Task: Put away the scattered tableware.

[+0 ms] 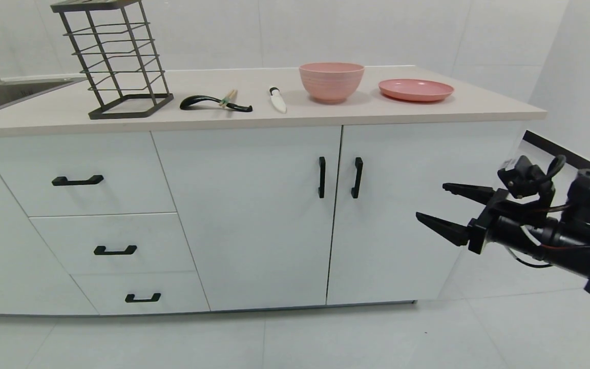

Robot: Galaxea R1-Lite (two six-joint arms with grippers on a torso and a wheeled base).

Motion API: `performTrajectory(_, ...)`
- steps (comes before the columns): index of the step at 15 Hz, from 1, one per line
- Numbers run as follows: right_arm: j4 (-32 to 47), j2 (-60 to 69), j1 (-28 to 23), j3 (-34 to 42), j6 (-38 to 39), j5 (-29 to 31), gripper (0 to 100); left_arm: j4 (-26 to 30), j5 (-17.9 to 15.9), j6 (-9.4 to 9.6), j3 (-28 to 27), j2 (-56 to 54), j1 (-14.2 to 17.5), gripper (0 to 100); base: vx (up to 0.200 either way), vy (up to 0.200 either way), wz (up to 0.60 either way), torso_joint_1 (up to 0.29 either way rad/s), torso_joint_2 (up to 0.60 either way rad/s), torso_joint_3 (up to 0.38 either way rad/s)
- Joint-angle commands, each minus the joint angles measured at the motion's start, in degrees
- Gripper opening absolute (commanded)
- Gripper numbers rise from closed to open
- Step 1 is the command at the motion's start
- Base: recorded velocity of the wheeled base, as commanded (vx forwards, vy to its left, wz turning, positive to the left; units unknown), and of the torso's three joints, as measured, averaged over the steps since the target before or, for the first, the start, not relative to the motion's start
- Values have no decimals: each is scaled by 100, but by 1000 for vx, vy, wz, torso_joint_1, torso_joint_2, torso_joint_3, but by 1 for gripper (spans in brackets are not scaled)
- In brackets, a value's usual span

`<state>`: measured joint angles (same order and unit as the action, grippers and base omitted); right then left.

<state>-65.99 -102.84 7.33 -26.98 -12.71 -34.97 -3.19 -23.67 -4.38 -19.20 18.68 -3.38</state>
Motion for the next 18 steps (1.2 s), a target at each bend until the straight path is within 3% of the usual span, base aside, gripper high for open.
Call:
performTrajectory(1, -230, -614, 173, -124, 6, -115, 100, -129, -164, 60, -673, 1006, -5, 100, 0, 0, 0, 0, 0, 0)
performTrajectory(2, -292, -773, 278, -132, 6, -132, 100, -278, -454, 350, -963, 1622, -5, 100, 0, 0, 0, 0, 0, 0)
performTrajectory(3, -301, -808, 348, -176, 6, -132, 100, -524, -595, 455, -1042, 1956, 4, 100, 0, 0, 0, 0, 0, 0)
performTrajectory(5, -301, -834, 392, -255, 6, -132, 100, -788, -647, 464, -1024, 2228, -40, 100, 0, 0, 0, 0, 0, 0)
performTrajectory(8, -301, -904, 436, -484, 15, -273, 100, -1069, -691, 499, -1059, 2852, -453, 100, 0, 0, 0, 0, 0, 0)
performTrajectory(9, -301, -975, 436, -616, 23, -545, 100, -1113, -761, 710, -1059, 3107, -849, 100, 0, 0, 0, 0, 0, 0)
performTrajectory(10, -301, -1063, 419, -739, 23, -660, 100, -1148, -770, 1035, -1059, 3371, -1165, 100, 0, 0, 0, 0, 0, 0)
performTrajectory(11, -301, -1107, 401, -800, 15, -704, 100, -1184, -770, 1220, -1059, 3529, -1288, 100, 0, 0, 0, 0, 0, 0)
performTrajectory(13, -301, -1230, 384, -967, 32, -950, 100, -1342, -770, 2231, -1130, 4258, -1482, 100, 0, 0, 0, 0, 0, 0)
performTrajectory(14, -301, -1274, 357, -976, 32, -1029, 100, -1342, -779, 2477, -1279, 4548, -1526, 100, 0, 0, 0, 0, 0, 0)
performTrajectory(16, -309, -1485, 278, -1108, 6, -1082, 100, -1359, -849, 2617, -1763, 5172, -1754, 100, 0, 0, 0, 0, 0, 0)
performTrajectory(18, -380, -1704, 217, -1380, -3, -1240, 100, -1359, -1596, 2617, -2255, 5709, -2325, 100, 0, 0, 0, 0, 0, 0)
